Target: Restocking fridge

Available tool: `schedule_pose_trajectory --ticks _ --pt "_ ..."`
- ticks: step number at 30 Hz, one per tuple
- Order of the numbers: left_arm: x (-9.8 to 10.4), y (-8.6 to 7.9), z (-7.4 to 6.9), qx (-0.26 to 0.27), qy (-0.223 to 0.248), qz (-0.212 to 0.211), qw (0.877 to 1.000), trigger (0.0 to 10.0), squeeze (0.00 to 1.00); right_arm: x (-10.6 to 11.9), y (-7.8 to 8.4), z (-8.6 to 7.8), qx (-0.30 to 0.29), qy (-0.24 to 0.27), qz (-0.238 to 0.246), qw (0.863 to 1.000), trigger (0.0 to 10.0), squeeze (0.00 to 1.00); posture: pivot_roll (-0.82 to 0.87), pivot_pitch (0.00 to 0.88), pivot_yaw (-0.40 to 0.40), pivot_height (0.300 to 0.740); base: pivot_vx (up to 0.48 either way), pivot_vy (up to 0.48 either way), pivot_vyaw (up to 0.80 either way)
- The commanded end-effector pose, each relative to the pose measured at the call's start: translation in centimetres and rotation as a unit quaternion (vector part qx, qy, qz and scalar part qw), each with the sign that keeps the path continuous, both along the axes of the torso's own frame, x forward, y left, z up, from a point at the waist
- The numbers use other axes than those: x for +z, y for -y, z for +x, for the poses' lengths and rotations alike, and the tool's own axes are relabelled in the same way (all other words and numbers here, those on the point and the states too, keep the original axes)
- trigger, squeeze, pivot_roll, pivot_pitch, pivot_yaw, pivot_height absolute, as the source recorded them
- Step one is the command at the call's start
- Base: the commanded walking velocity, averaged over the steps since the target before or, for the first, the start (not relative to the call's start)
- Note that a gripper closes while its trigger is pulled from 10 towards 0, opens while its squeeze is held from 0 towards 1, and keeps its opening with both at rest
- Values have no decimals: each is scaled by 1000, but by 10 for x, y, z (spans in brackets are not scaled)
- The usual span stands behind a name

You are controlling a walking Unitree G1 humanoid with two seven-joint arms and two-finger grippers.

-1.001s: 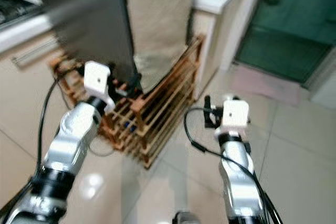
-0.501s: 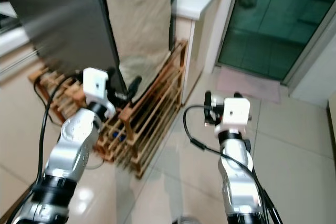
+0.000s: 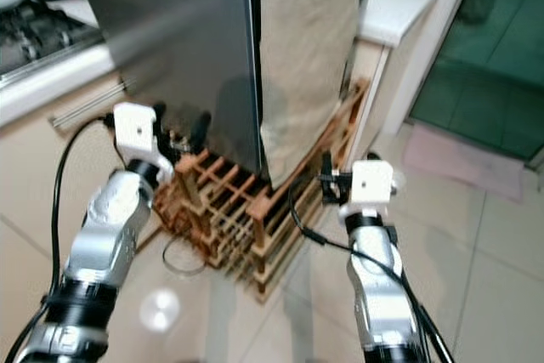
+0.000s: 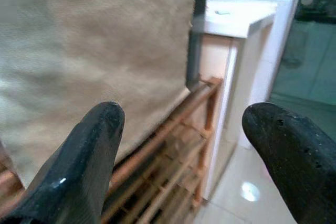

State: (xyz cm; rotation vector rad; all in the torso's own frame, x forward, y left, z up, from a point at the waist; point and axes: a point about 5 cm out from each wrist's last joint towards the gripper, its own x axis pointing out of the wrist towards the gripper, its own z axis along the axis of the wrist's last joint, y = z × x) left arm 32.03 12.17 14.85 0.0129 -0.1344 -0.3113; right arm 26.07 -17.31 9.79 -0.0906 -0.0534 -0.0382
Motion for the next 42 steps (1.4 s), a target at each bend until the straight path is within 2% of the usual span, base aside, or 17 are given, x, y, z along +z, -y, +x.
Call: schedule_pose_trajectory --ticks 1,3,4,7,9,10,11,13,15,21,26,30,37,38,42 --pt "0 -3 -3 -15 0 23 1000 10000 0 4 0 -6 6 1 -1 1000 10000 0 -123 0 13 736 0 0 0" --pt "-5 -12 -14 -44 -4 44 998 10000 0 8 3 -21 8 -5 -15 1000 10000 0 -125 0 14 736 0 0 0" --pt "-10 -23 -26 -65 -12 49 997 10000 0 12 8 -37 7 -9 -36 999 10000 0 -127 0 14 736 0 0 0" --pt "-14 -38 -45 -77 -13 67 995 10000 0 20 17 -60 -1 -7 -62 998 10000 0 -137 0 18 736 0 0 0" --pt "-14 -46 -59 -75 -14 56 996 10000 0 30 28 -73 -33 7 -68 997 10000 0 -146 0 17 736 0 0 0" --pt "-13 -48 -67 -76 -16 43 996 10000 0 36 34 -78 -52 13 -64 997 10000 0 -150 0 18 736 0 0 0" --pt "-13 -48 -67 -76 -16 43 996 10000 0 36 34 -78 -52 13 -64 997 10000 0 -150 0 18 736 0 0 0" --pt "-11 -47 -86 -75 -12 49 996 10000 0 48 36 -97 -70 25 -55 996 10000 0 -152 0 14 736 0 0 0" --pt "-10 -47 -88 -66 -12 42 997 10000 0 48 35 -101 -68 21 -56 996 10000 0 -149 0 13 736 0 0 0" --pt "0 -29 -74 -64 4 23 998 10000 0 25 50 -90 -123 -23 -32 992 10000 0 -134 0 6 736 56 0 0" --pt "2 -21 -77 -75 3 15 997 10000 0 20 46 -81 -114 -30 -33 993 10000 0 -125 0 11 736 453 0 0" --pt "3 -19 -75 -80 6 17 997 10000 0 17 44 -67 -109 -28 -26 993 10000 0 -136 0 15 736 451 0 0" --pt "7 -15 -61 -65 15 22 998 10000 0 21 35 -50 -80 -12 -28 996 10000 0 -125 0 -2 736 231 0 0" --pt "7 -11 -56 -71 13 29 997 10000 0 21 34 -42 -71 -9 -29 997 10000 0 -112 0 -3 736 0 0 0" --pt "7 0 -50 -89 6 35 995 10000 0 18 35 -33 -75 -14 -18 997 10000 0 -105 0 -6 736 0 0 0"
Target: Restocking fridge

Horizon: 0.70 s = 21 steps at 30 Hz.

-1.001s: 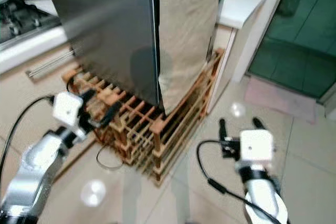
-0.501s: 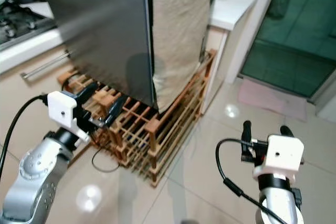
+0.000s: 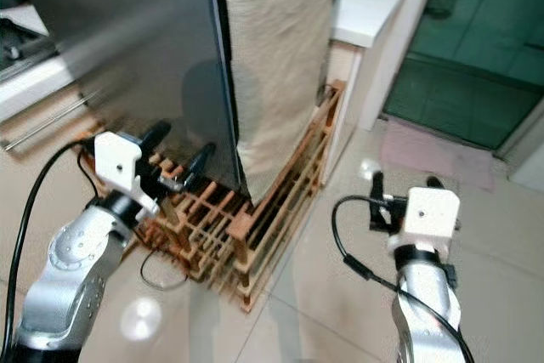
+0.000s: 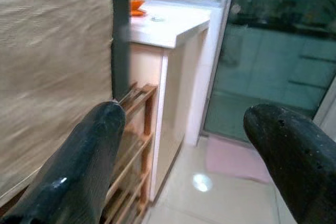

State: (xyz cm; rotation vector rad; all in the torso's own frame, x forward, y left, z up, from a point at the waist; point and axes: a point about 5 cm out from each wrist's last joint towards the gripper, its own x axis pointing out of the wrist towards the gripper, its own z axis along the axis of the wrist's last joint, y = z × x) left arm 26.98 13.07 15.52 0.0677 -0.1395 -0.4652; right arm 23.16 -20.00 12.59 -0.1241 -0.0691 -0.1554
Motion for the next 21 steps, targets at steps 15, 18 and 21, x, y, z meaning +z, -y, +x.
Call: schedule_pose_trajectory --ticks 15,18,21 --pt "10 56 16 -108 -31 5 994 10000 0 -19 4 -4 -18 -37 0 999 10000 0 -150 0 26 736 0 0 0" --pt "11 54 21 -99 -29 9 995 10000 0 -17 2 -3 -15 -32 1 999 10000 0 -160 0 32 736 0 0 0" --pt "9 35 17 -83 -17 1 996 10000 0 -14 5 -5 -22 -24 -3 999 10000 0 -163 0 35 736 0 0 0"
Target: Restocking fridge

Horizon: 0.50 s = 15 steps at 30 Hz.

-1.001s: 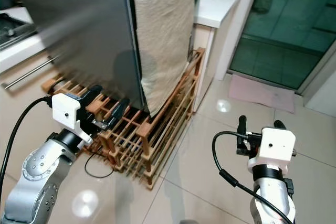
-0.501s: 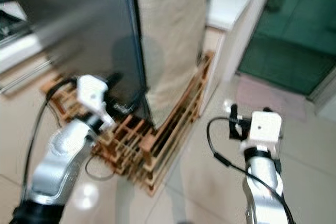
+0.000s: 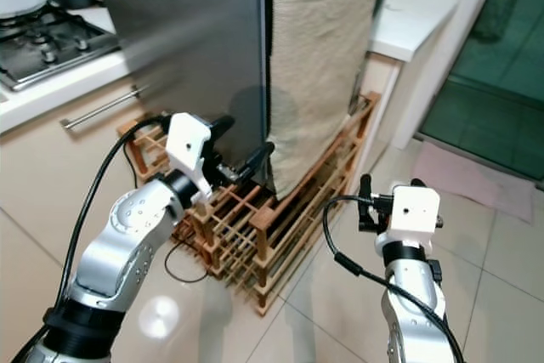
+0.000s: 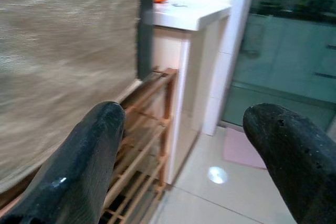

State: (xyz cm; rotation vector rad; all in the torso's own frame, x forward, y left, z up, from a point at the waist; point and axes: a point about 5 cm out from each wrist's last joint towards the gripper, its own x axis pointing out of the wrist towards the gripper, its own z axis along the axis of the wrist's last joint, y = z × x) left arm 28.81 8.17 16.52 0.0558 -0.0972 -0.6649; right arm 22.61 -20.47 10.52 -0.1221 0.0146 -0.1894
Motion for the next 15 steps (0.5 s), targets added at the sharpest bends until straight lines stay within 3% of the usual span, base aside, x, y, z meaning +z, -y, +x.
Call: schedule_pose_trajectory --ticks 1,7,15 --pt "-3 -20 -3 21 7 -8 1000 10000 0 7 2 1 -4 18 -9 1000 10000 0 -162 0 35 736 0 0 0" --pt "-21 -27 -15 18 -17 16 1000 10000 0 7 -1 1 2 21 -21 1000 10000 0 -145 0 37 736 0 0 0" --pt "-23 -36 -13 31 -19 25 999 10000 0 1 -6 0 9 16 -10 1000 10000 0 -131 0 45 736 0 0 -727"
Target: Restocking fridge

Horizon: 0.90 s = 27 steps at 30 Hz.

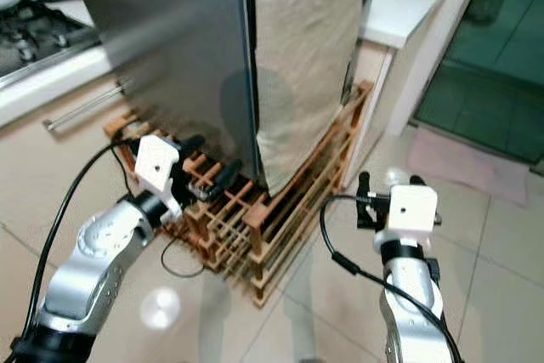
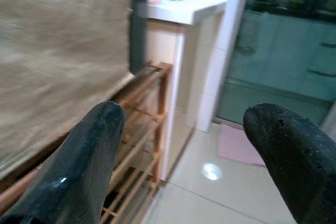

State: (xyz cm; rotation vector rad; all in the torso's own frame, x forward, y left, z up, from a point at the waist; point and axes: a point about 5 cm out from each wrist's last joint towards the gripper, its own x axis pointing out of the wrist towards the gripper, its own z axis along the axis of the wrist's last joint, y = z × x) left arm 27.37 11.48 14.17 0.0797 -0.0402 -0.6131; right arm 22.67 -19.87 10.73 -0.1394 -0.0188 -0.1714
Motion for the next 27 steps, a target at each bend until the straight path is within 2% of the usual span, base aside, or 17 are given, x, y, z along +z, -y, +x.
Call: schedule_pose_trajectory --ticks 1,8,14,19,21,22,24,26,27 --pt "0 -3 2 6 4 9 1000 10000 0 -1 -2 0 0 1 0 1000 10000 0 -127 0 45 736 0 0 -731" --pt "0 -8 5 40 8 15 999 10000 0 -4 -5 2 8 -4 -6 1000 10000 0 -120 0 40 736 0 0 -731" --pt "-5 -15 10 89 -21 -20 996 10000 0 -4 -3 3 4 -5 -7 1000 10000 0 -122 0 35 736 0 0 -753" --pt "-12 -21 17 141 -49 -48 988 10000 0 -2 0 5 -7 2 -13 1000 10000 0 -128 0 40 736 0 0 0" --pt "-18 -32 16 182 -55 -39 981 10000 0 -1 0 5 -8 4 -12 1000 10000 0 -130 0 41 736 0 0 0" --pt "-25 -46 13 224 -65 -32 972 10000 0 0 -1 2 -9 10 -11 1000 10000 0 -131 0 41 736 0 0 0" --pt "-37 -63 5 266 -87 -26 960 10000 0 1 -1 -2 -11 17 -10 1000 10000 0 -129 0 39 736 0 0 0" --pt "-40 -67 2 273 -91 -21 957 10000 0 1 -1 -4 -11 18 -9 1000 10000 0 -129 0 39 736 0 0 0" --pt "-41 -68 0 264 -78 -19 961 10000 0 1 -3 -5 -9 25 -11 1000 10000 0 -124 0 37 736 0 0 0"
